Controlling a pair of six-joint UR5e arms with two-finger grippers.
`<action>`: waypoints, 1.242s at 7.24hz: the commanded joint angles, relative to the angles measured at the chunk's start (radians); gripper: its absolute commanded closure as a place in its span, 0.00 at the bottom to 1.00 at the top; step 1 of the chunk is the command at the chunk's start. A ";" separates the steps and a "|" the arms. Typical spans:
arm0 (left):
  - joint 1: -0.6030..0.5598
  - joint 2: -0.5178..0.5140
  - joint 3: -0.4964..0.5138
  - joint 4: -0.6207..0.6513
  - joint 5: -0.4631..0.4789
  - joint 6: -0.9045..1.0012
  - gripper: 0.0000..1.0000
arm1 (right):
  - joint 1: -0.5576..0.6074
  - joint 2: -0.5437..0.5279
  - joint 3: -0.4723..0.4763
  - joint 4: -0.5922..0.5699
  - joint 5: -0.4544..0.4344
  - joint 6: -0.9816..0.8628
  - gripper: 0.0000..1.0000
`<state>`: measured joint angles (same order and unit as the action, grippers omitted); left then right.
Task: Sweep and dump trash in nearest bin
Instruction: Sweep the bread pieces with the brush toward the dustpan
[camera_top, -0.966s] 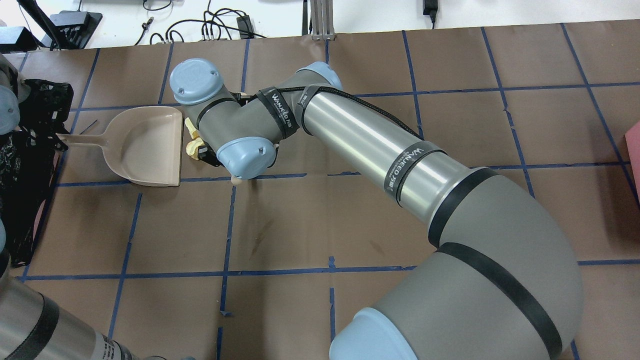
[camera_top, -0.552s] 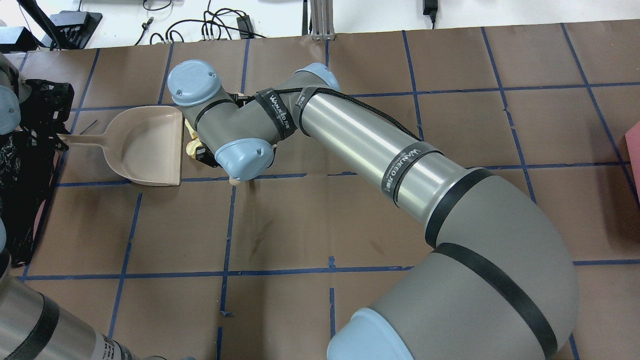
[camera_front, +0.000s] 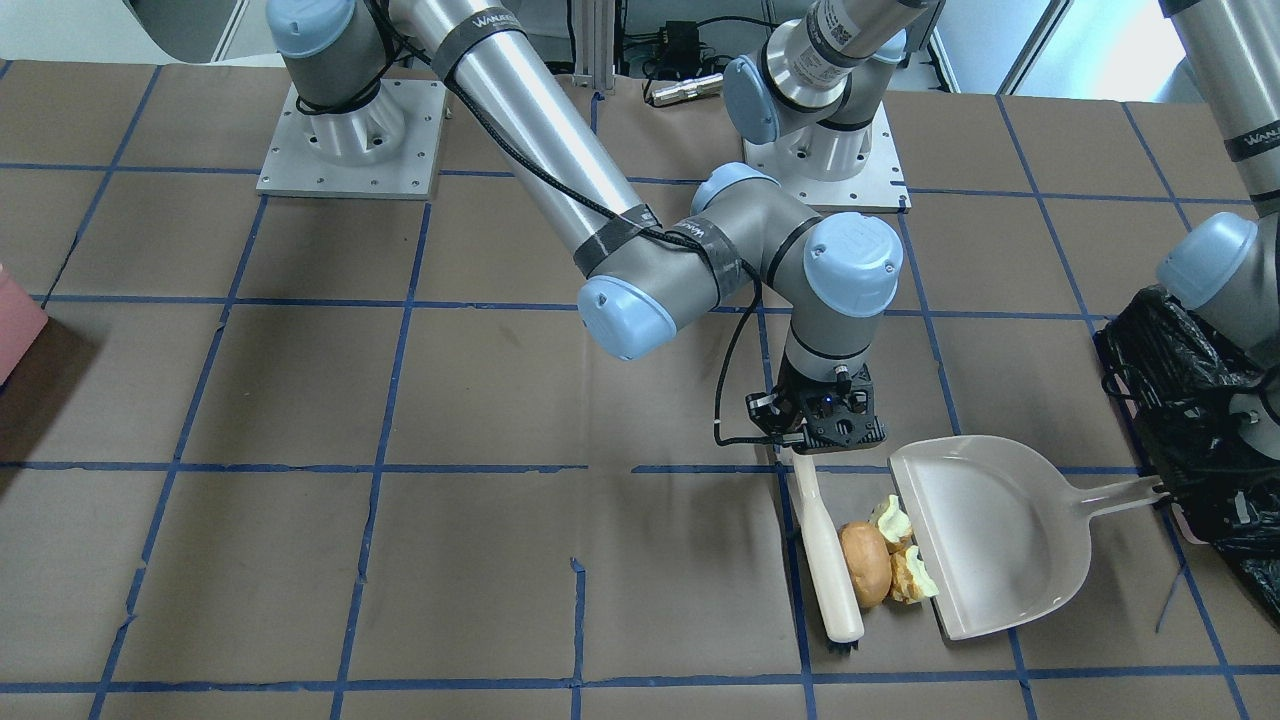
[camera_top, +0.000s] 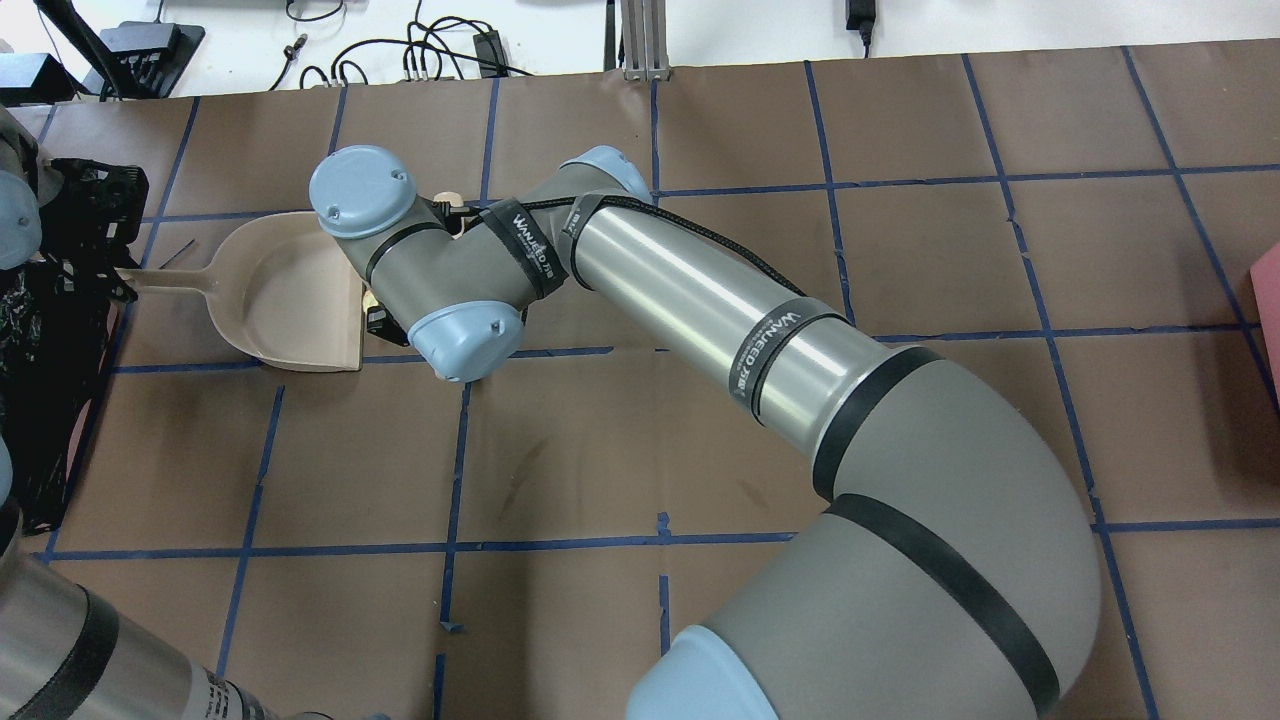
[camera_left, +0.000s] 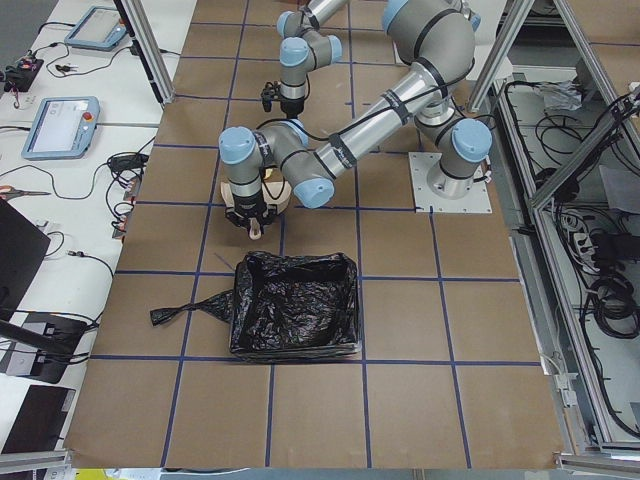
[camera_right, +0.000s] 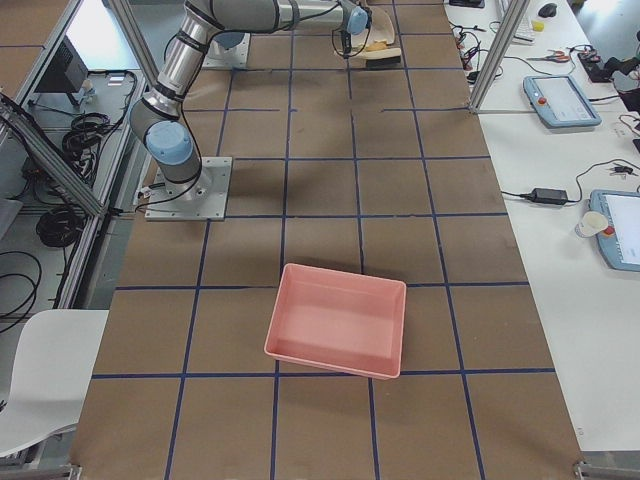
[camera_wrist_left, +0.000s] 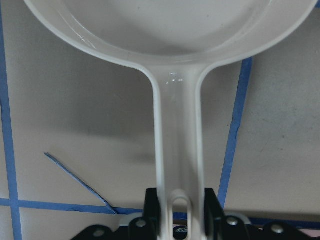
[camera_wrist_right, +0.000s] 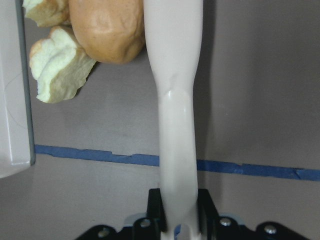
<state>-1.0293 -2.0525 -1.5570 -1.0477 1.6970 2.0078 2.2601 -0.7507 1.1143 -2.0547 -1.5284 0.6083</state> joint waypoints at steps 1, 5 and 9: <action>-0.003 0.000 -0.006 0.002 0.000 -0.015 0.99 | 0.015 0.036 -0.057 -0.002 0.016 0.024 0.93; -0.003 0.002 -0.006 0.002 0.000 -0.015 0.99 | 0.029 0.056 -0.096 -0.004 0.039 0.042 0.93; -0.006 0.008 -0.006 0.002 0.000 -0.035 0.99 | 0.056 0.077 -0.137 -0.004 0.054 0.054 0.93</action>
<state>-1.0340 -2.0484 -1.5631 -1.0463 1.6966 1.9812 2.3045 -0.6847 0.9934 -2.0586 -1.4762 0.6620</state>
